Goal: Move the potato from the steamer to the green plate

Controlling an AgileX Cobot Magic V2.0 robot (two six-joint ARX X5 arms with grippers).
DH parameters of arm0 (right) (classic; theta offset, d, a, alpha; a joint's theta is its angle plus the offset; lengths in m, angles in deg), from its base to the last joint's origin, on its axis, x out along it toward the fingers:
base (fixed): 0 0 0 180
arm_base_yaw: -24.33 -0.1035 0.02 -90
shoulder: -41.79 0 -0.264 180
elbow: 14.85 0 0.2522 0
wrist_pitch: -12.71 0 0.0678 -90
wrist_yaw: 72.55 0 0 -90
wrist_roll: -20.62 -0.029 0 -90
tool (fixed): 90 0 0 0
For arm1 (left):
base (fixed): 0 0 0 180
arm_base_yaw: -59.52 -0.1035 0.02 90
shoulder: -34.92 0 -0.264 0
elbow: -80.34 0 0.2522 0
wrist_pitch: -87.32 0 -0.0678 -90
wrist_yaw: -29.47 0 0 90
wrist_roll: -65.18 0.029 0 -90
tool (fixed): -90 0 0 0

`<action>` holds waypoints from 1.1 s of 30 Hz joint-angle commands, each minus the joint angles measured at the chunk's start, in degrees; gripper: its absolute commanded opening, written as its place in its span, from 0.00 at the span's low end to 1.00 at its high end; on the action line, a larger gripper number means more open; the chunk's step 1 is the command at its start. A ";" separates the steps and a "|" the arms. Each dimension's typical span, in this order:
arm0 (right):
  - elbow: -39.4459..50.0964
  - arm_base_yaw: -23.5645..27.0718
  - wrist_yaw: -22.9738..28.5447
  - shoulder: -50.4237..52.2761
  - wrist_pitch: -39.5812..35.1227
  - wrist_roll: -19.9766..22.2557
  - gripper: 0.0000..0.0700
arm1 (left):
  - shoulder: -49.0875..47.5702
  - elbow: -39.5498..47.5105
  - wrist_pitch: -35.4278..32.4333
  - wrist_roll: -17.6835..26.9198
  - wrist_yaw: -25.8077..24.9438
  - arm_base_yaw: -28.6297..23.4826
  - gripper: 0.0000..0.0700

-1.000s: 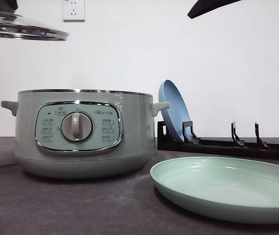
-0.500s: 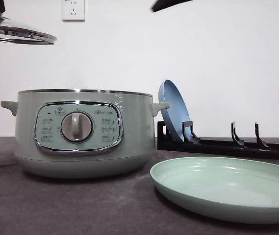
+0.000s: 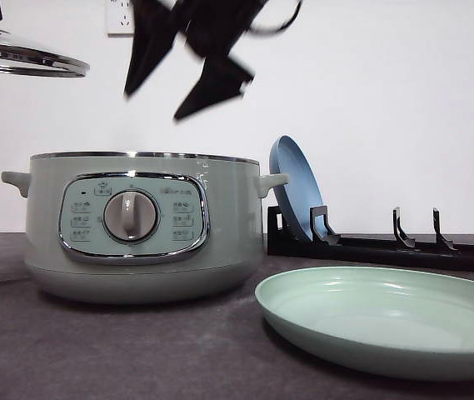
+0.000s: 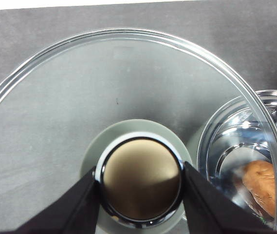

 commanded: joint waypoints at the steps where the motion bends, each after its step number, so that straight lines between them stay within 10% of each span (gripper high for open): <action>1: -1.86 -0.98 0.88 -3.06 -0.62 0.87 0.69 | -0.76 -1.77 -2.32 0.15 -0.09 -0.07 0.00; 33: -2.02 -2.33 6.96 -11.50 1.15 2.44 0.69 | -0.76 -1.77 -2.34 0.13 -0.13 -0.04 0.00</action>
